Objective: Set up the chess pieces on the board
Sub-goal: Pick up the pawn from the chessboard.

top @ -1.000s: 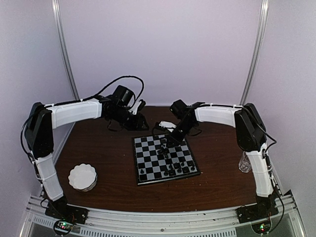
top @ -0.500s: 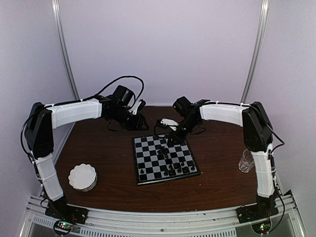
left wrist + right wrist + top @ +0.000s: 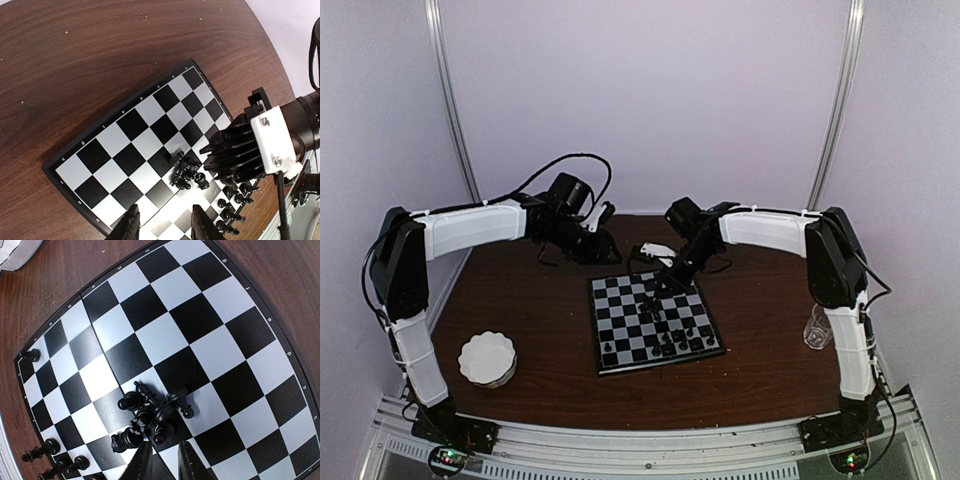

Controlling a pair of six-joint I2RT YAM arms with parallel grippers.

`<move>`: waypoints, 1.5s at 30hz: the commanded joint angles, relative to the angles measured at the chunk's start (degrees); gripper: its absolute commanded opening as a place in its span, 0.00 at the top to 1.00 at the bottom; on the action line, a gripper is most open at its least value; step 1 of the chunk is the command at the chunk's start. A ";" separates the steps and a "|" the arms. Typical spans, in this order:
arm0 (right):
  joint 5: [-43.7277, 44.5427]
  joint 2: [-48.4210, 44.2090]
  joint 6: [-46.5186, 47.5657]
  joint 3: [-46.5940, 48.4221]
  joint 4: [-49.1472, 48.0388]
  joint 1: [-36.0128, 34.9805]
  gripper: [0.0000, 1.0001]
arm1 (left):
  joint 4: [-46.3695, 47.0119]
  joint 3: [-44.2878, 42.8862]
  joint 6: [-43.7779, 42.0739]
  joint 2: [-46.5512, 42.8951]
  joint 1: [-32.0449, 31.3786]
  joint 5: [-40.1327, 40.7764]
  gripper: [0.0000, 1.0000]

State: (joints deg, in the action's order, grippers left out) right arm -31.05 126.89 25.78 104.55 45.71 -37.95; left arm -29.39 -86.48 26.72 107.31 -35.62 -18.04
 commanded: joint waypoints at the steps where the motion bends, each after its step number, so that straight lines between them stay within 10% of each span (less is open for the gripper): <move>1: -0.72 1.25 1.11 1.29 1.30 -0.45 0.80 | 2.14 -0.36 0.17 -0.62 0.31 -0.48 0.64; 30: -0.21 3.39 0.52 3.64 1.92 -0.97 0.93 | 2.01 -0.31 0.09 -0.54 0.29 -0.68 0.64; 45: 0.74 -11.22 1.53 -8.55 -3.04 -1.15 0.96 | 1.90 -0.38 0.09 -0.62 0.34 -0.78 0.64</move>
State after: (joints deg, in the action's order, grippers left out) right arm -29.32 121.47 26.79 99.13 45.54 -38.65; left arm -29.41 -86.50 26.72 107.31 -35.62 -18.26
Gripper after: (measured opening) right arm 0.055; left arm 0.360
